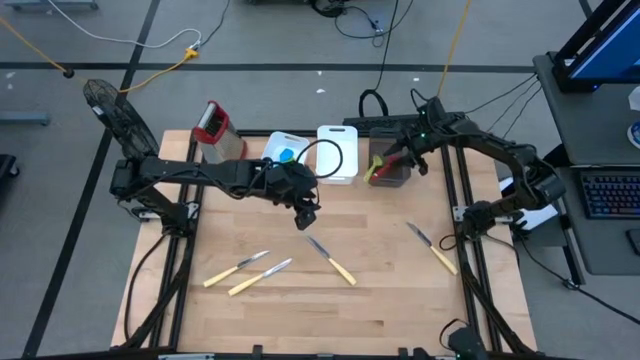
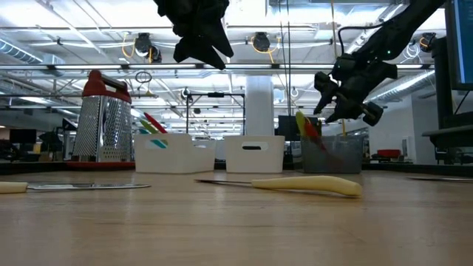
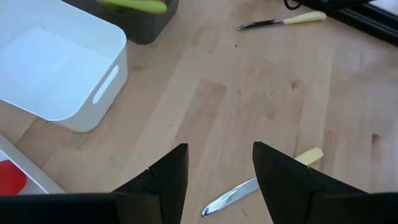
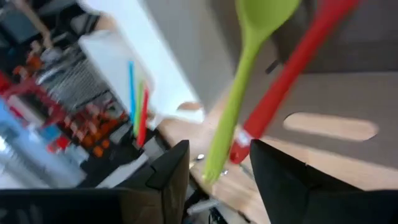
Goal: Pick & Place Kitchen Items
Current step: Put the yellow knife into the right white bin
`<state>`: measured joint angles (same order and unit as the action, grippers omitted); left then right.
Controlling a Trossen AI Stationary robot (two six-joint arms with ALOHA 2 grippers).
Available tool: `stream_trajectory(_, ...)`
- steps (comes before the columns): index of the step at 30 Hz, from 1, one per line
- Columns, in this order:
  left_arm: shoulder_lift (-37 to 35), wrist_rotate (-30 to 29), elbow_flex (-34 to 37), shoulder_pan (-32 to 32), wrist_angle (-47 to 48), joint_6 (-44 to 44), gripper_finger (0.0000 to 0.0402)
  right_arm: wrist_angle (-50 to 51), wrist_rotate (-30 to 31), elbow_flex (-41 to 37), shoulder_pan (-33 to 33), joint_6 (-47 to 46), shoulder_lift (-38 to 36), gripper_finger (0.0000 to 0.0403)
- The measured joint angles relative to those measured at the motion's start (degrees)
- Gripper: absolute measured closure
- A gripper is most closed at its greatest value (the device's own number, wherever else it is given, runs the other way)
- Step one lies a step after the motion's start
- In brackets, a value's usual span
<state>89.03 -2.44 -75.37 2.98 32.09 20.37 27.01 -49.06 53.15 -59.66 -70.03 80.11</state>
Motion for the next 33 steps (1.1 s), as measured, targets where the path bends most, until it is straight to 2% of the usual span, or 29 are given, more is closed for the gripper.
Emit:
stream_trajectory(5, 0.0, 2.8, 0.0, 0.0, 2.0, -1.2, 0.0215, -3.4, -2.2, 0.0, 0.1, 3.3, -3.1, 0.0244)
stream_trajectory(11, 0.0, 4.0, 0.0, -0.2, 3.5, -1.2, 0.0204, -3.6, -1.2, 0.0, 4.2, 11.3, -11.6, 0.0258)
stream_trajectory(19, 0.0, 3.9, 0.0, -1.1, 1.2, -0.1, 0.0208, -2.5, 11.5, 0.0, 21.6, 19.4, -23.8, 0.0294)
stream_trajectory(25, 0.0, 3.9, 0.0, -2.1, 0.8, -0.2, 0.0215, -1.7, 20.8, 0.0, 36.1, 23.4, -27.3, 0.0323)
stream_trajectory(30, 0.0, 3.9, 0.0, -3.2, 1.1, 1.2, 0.0215, -1.4, 22.9, -0.3, 45.5, 26.0, -27.1, 0.0340)
stream_trajectory(33, 0.0, 3.9, 0.0, -4.2, 1.2, 1.4, 0.0215, 3.8, 23.6, -1.1, 49.1, 24.2, -27.1, 0.0354)
